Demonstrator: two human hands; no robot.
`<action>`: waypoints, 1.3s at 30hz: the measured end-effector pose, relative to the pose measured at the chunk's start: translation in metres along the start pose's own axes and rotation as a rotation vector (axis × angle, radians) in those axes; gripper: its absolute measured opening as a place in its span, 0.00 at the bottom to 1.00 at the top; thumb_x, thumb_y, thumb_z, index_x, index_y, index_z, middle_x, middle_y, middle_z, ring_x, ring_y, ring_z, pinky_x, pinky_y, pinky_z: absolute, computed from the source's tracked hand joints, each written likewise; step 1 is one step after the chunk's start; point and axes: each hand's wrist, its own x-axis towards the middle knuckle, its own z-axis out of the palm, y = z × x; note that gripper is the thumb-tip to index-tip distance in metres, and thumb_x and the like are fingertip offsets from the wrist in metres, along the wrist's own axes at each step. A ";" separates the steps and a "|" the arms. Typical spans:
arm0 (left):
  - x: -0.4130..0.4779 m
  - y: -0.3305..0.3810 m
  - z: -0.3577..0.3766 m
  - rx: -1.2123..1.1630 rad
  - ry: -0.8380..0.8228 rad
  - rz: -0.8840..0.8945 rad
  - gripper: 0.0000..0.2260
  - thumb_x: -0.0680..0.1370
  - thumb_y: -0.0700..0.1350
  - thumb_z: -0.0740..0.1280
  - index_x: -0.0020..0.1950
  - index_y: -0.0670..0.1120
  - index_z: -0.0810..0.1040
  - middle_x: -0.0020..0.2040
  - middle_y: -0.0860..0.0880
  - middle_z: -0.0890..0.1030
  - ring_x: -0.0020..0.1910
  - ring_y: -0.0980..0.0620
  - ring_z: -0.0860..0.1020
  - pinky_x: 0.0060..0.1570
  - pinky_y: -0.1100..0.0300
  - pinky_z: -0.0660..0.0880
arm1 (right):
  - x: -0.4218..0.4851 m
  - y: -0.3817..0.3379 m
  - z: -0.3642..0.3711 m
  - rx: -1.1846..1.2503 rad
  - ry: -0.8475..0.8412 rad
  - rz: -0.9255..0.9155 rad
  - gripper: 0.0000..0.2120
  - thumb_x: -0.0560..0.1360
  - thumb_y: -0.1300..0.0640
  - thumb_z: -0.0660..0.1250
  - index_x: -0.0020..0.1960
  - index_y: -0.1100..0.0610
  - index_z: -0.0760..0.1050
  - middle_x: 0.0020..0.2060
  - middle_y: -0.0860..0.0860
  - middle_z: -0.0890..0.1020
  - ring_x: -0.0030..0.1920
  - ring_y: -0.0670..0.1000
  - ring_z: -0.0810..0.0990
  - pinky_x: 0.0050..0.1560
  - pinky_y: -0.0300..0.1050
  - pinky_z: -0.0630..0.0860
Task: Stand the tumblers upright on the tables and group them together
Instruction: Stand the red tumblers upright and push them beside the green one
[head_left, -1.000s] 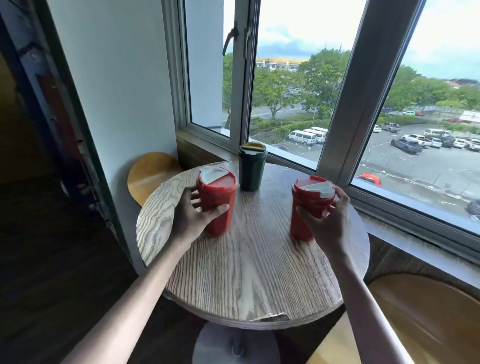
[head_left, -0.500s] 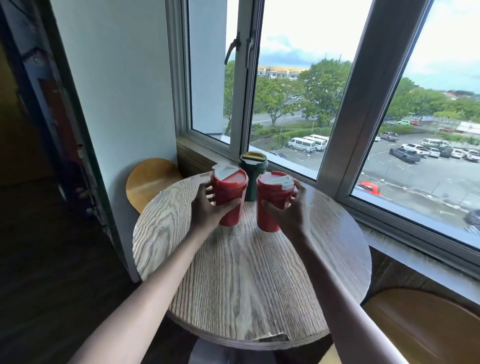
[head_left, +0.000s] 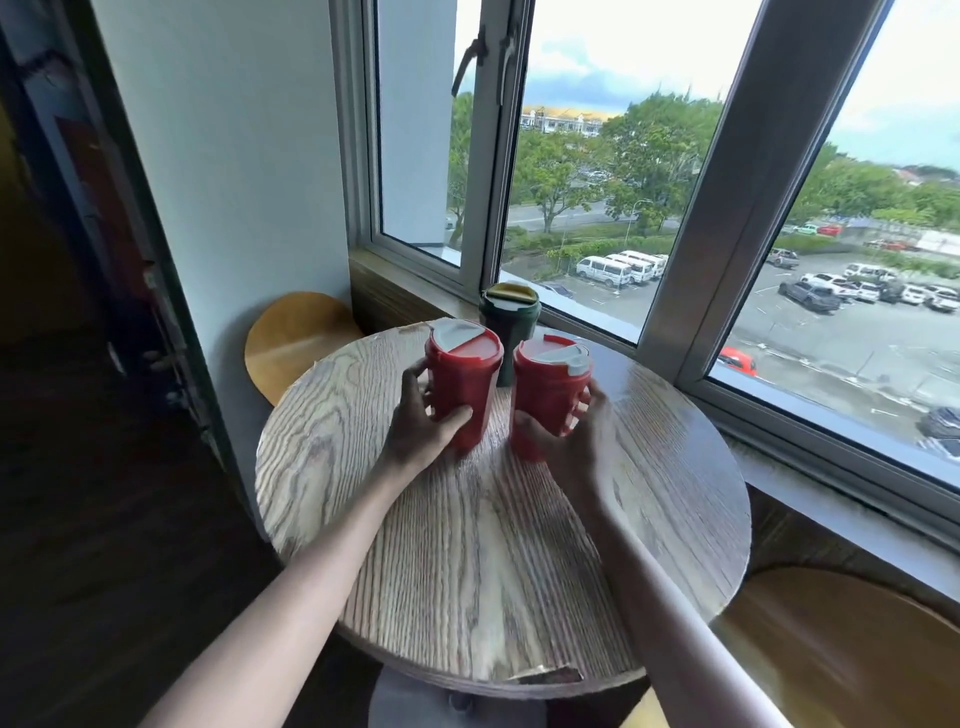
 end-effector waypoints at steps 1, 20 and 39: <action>0.000 -0.001 0.000 -0.007 0.002 -0.001 0.34 0.66 0.50 0.71 0.68 0.51 0.60 0.54 0.50 0.75 0.50 0.56 0.77 0.46 0.65 0.73 | -0.001 -0.001 0.000 -0.033 0.006 -0.001 0.49 0.55 0.37 0.77 0.68 0.53 0.61 0.59 0.55 0.71 0.60 0.55 0.74 0.58 0.56 0.75; 0.000 -0.013 -0.001 0.079 0.009 0.085 0.40 0.64 0.53 0.78 0.68 0.50 0.58 0.62 0.48 0.72 0.60 0.52 0.74 0.57 0.55 0.74 | -0.001 0.004 -0.003 0.034 -0.032 -0.005 0.40 0.62 0.53 0.79 0.68 0.57 0.63 0.58 0.53 0.73 0.56 0.50 0.75 0.55 0.57 0.77; -0.003 -0.004 -0.004 0.176 0.048 0.104 0.36 0.65 0.53 0.78 0.68 0.47 0.64 0.63 0.48 0.74 0.53 0.58 0.74 0.44 0.77 0.67 | 0.002 0.012 -0.004 0.056 -0.072 -0.063 0.38 0.65 0.59 0.77 0.69 0.59 0.61 0.56 0.49 0.74 0.55 0.47 0.75 0.56 0.56 0.77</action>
